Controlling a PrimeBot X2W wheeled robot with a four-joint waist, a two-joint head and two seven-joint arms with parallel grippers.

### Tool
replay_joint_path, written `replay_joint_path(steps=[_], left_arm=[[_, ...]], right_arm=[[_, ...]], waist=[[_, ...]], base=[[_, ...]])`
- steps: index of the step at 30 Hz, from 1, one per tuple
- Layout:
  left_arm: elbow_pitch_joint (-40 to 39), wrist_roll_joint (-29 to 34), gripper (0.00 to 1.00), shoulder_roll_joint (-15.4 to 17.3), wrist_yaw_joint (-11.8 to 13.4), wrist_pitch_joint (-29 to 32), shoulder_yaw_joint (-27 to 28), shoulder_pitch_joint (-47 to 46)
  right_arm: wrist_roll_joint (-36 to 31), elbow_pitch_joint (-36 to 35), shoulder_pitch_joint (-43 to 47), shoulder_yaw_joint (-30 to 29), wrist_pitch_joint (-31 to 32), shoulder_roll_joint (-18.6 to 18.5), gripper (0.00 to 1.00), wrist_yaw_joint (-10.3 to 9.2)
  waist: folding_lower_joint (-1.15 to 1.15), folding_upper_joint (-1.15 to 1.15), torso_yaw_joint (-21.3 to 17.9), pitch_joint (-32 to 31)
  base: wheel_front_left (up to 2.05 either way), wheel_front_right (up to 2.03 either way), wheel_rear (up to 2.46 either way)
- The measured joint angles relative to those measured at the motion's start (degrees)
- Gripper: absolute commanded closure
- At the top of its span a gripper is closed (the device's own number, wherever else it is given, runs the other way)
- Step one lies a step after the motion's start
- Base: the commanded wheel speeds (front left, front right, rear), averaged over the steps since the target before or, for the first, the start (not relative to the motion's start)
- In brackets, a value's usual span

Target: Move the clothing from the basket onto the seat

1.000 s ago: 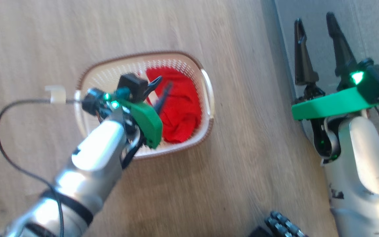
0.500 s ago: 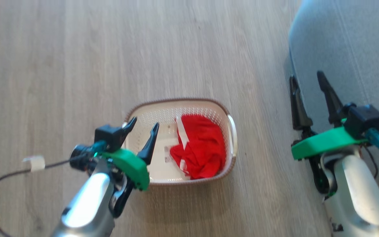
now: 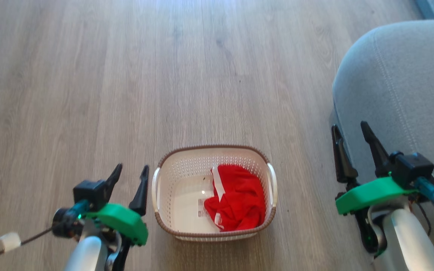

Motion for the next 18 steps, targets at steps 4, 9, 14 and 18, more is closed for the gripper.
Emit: replay_joint_path(steps=[4,9,14,18], left_arm=[[-1.22,1.56,0.00,-0.43,0.04,0.00,3.58,3.31],[-1.31,3.09,0.00,-1.20,0.07,0.00,6.42,7.15],[-0.60,4.07,0.00,-1.47,0.02,0.00,7.98,8.27],[0.07,4.92,0.00,-1.54,-0.03,0.00,9.13,8.35]], right_arm=[[0.07,0.23,1.76,-0.02,0.00,0.01,0.00,0.00],[0.45,-0.02,2.61,-0.12,0.00,0.08,0.00,0.00],[0.47,-0.20,3.39,-0.45,0.00,0.26,0.00,0.00],[0.47,-0.59,3.39,-0.73,0.00,0.35,0.00,0.00]], waist=[[0.00,0.00,-0.01,-2.15],[0.00,0.00,0.05,-4.22],[0.00,0.00,0.38,-5.11],[0.00,0.00,0.43,-4.85]], base=[[0.00,0.00,0.00],[0.00,0.00,0.00],[0.00,0.00,0.00],[0.00,0.00,0.00]])
